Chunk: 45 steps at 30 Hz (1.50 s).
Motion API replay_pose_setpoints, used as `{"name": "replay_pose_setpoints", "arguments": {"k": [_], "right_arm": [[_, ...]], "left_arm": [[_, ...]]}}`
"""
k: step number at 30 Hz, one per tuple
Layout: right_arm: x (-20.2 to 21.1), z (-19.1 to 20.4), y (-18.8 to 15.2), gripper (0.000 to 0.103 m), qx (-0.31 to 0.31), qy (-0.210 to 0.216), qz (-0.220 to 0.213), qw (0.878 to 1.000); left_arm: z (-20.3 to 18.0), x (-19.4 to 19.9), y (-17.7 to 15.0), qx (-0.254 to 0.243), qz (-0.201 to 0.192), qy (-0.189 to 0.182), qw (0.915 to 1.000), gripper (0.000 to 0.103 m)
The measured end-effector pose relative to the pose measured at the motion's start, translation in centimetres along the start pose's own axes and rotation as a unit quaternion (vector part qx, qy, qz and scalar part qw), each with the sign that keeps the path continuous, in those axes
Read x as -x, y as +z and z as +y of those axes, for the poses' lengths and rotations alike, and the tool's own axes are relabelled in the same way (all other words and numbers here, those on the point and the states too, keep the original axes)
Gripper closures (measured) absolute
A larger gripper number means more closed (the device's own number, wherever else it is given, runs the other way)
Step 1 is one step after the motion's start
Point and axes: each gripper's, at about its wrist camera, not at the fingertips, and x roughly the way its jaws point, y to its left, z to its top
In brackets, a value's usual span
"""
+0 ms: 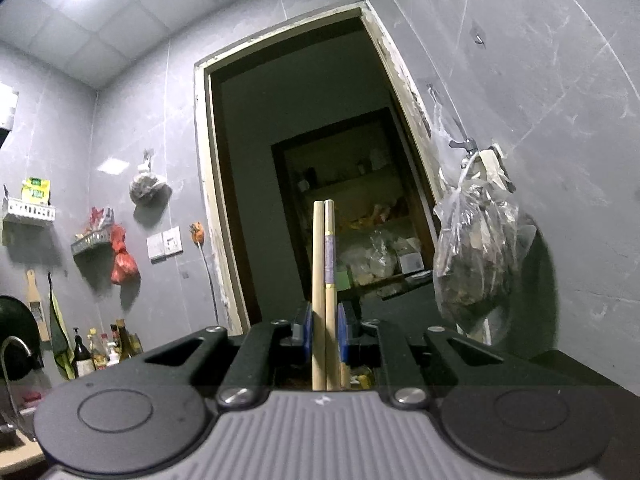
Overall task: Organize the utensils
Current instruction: 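Lift the two chopsticks upright with the right tool above the caddy, then lower the chopsticks into the caddy held by the left tool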
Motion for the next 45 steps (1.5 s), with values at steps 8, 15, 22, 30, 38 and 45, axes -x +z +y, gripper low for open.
{"name": "replay_pose_setpoints", "arguments": {"k": [8, 15, 22, 30, 38, 45], "right_arm": [[-1.6, 0.2, 0.5, 0.088, -0.012, 0.014, -0.020, 1.000], [-3.1, 0.3, 0.3, 0.088, -0.025, 0.018, -0.040, 0.999], [-4.5, 0.4, -0.8, 0.088, -0.035, 0.017, -0.048, 0.998], [-5.0, 0.2, -2.7, 0.088, -0.035, 0.010, -0.041, 0.998], [-5.1, 0.0, -4.3, 0.088, -0.041, 0.006, -0.032, 0.999], [-4.4, -0.2, -5.1, 0.088, -0.035, 0.004, -0.026, 0.999]], "left_arm": [[0.0, 0.0, 0.0, 0.000, 0.000, 0.000, 1.0000, 0.022], [0.0, 0.0, 0.0, 0.000, 0.000, -0.001, 1.0000, 0.022], [0.0, 0.0, 0.0, 0.001, 0.000, -0.001, 1.0000, 0.022], [0.0, -0.1, 0.0, 0.001, 0.000, -0.002, 1.0000, 0.022], [0.0, -0.1, 0.0, 0.001, 0.000, -0.002, 1.0000, 0.022], [0.0, -0.2, 0.0, 0.001, 0.000, -0.002, 1.0000, 0.022]]}}
